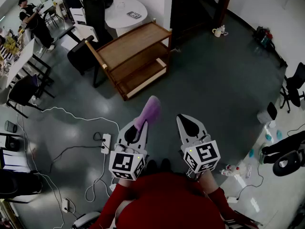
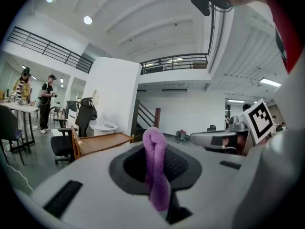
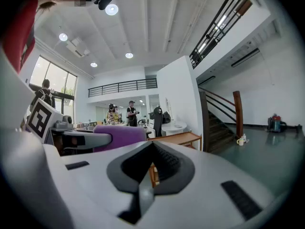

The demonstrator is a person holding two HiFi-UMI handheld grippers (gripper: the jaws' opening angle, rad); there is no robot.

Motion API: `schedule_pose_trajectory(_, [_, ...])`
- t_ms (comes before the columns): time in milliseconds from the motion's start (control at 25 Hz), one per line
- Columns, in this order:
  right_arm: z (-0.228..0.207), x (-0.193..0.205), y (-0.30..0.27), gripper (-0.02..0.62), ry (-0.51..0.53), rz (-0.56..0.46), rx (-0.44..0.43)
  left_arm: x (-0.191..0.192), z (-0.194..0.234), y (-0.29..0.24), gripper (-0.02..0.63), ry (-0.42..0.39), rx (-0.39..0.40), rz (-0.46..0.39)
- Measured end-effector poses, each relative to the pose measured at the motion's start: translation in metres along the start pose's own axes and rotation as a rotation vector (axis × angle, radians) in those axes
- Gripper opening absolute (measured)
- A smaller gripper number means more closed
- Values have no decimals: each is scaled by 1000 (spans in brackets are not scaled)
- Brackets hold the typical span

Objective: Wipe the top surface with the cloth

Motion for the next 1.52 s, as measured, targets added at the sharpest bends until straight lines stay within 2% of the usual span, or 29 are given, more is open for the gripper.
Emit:
schedule_pose_trajectory(560, [1, -2, 0, 12, -1, -11, -3, 2, 4, 4, 54, 7, -17, -4])
schedule_pose_trajectory(840, [-9, 1, 1, 12, -35, -2, -11, 8, 3, -5, 54, 29, -19, 13])
schedule_pose_trajectory(1160, [-40, 3, -7, 12, -74, -5, 3, 2, 9, -31, 54, -2, -52, 21])
schedule_pose_trajectory(1520, [-61, 1, -61, 12, -90, 7, -24, 7, 50, -86, 54, 3, -69, 68])
Point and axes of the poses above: the fingertips, and each gripper's own axes: y backward along the fingers, z to its left, x out of its underside, the point moved 3 cm from there along y, backward along the fingers, and after that the axes turned 14 degrees about x, right-handed, at the moved point
